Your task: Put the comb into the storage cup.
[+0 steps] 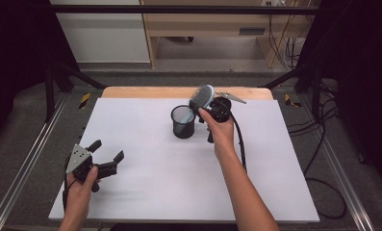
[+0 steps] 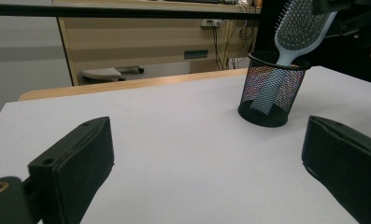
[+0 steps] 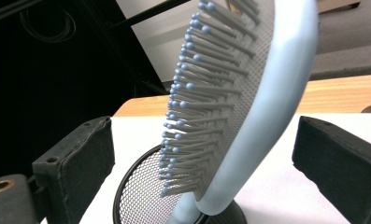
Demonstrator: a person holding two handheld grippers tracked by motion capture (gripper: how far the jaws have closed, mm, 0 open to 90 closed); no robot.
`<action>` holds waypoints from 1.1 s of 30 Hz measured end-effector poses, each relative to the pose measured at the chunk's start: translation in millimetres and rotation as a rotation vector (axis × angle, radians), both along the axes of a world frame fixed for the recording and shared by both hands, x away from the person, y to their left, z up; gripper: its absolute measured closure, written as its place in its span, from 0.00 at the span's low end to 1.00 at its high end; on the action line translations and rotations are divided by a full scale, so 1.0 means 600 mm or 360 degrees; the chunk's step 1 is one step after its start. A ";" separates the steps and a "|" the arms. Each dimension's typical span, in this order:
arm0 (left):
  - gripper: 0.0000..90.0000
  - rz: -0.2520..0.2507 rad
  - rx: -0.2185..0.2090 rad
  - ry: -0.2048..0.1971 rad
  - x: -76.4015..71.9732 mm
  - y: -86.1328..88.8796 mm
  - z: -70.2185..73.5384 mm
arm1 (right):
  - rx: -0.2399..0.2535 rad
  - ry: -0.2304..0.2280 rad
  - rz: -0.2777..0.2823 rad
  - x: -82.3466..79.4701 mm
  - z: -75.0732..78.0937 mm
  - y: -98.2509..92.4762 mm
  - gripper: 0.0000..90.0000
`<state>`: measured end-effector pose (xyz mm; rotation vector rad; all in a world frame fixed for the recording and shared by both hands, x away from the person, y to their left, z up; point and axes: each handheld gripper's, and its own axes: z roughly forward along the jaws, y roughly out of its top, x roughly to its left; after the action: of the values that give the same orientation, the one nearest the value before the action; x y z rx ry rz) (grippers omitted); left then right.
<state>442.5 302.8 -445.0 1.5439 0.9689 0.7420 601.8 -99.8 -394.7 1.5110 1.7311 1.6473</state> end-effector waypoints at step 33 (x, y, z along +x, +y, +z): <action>0.03 0.0033 -0.0022 -0.0019 0.000 0.010 0.001 | -0.0285 -0.0155 -0.0018 -0.032 0.033 -0.019 0.06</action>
<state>442.6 308.8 -444.4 1.5178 0.9805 0.7568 582.4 -111.3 -374.8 1.3351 1.7620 1.4903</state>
